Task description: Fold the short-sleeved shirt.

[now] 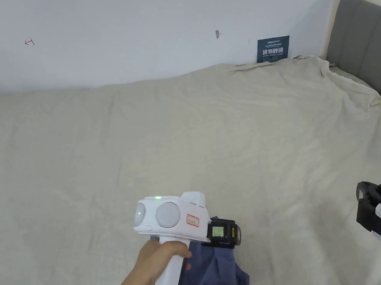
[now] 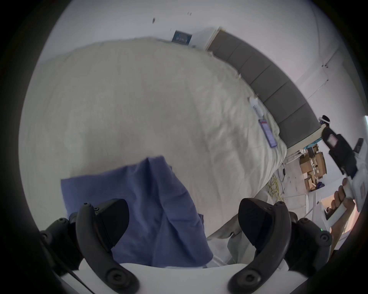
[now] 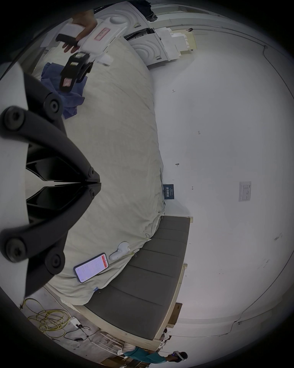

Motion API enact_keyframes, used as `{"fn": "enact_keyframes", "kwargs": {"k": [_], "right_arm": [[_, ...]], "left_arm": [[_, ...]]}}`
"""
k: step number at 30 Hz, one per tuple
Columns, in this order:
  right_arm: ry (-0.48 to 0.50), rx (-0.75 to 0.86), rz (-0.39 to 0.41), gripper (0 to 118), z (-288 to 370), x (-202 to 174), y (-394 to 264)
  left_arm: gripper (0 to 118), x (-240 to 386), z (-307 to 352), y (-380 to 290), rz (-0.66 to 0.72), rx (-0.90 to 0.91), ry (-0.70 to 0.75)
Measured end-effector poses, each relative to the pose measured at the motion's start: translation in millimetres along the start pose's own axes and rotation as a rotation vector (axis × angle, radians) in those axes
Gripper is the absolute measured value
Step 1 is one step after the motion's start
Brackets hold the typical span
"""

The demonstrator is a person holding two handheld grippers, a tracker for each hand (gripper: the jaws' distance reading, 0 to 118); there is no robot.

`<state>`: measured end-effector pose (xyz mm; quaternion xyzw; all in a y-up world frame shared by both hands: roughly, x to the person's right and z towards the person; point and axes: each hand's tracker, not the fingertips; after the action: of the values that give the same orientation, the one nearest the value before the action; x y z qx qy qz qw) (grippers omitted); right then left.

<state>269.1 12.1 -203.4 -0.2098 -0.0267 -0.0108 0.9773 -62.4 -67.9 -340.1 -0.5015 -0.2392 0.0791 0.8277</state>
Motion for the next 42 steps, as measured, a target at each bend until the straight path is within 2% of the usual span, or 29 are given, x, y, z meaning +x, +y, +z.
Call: {"fn": "enact_keyframes", "kwargs": {"k": [8, 10, 13, 14, 15, 16, 17, 18, 28, 36, 42], "right_arm": [[0.002, 0.012, 0.003, 0, 2, -2, 4], [0.003, 0.013, 0.006, 0, 2, -3, 5], [0.005, 0.013, 0.008, 0, 2, -3, 5], [0.004, 0.012, 0.01, 0, 2, -3, 5], [0.003, 0.012, 0.011, 0, 2, -3, 5], [0.003, 0.012, 0.011, 0, 2, -3, 5], [0.004, 0.011, 0.01, 0, 2, -3, 4], [0.004, 0.009, 0.009, 0, 2, -3, 4], [-0.003, -0.014, 0.006, 0, 2, 4, -1], [-0.026, -0.022, -0.003, 0, 2, 18, -2], [-0.05, -0.031, -0.011, 0, 5, 30, -4]], "left_arm": [[114, -40, 43, -20, 0.06, 0.241, 0.153], [105, -50, 46, -34, 0.055, 0.346, 0.193], [48, -58, 43, -54, 0.036, 0.421, 0.27], [38, -58, 41, -59, 0.031, 0.422, 0.291], [33, -60, 39, -66, 0.024, 0.433, 0.28], [23, -61, 36, -72, -0.001, 0.46, 0.278], [7, -61, 32, -77, -0.008, 0.451, 0.294], [1, -59, 25, -80, -0.012, 0.449, 0.309], [0, -36, -35, -100, -0.018, 0.383, 0.25], [0, 2, -75, -105, -0.086, 0.349, 0.189], [0, 19, -95, -109, -0.088, 0.346, 0.192]]}}
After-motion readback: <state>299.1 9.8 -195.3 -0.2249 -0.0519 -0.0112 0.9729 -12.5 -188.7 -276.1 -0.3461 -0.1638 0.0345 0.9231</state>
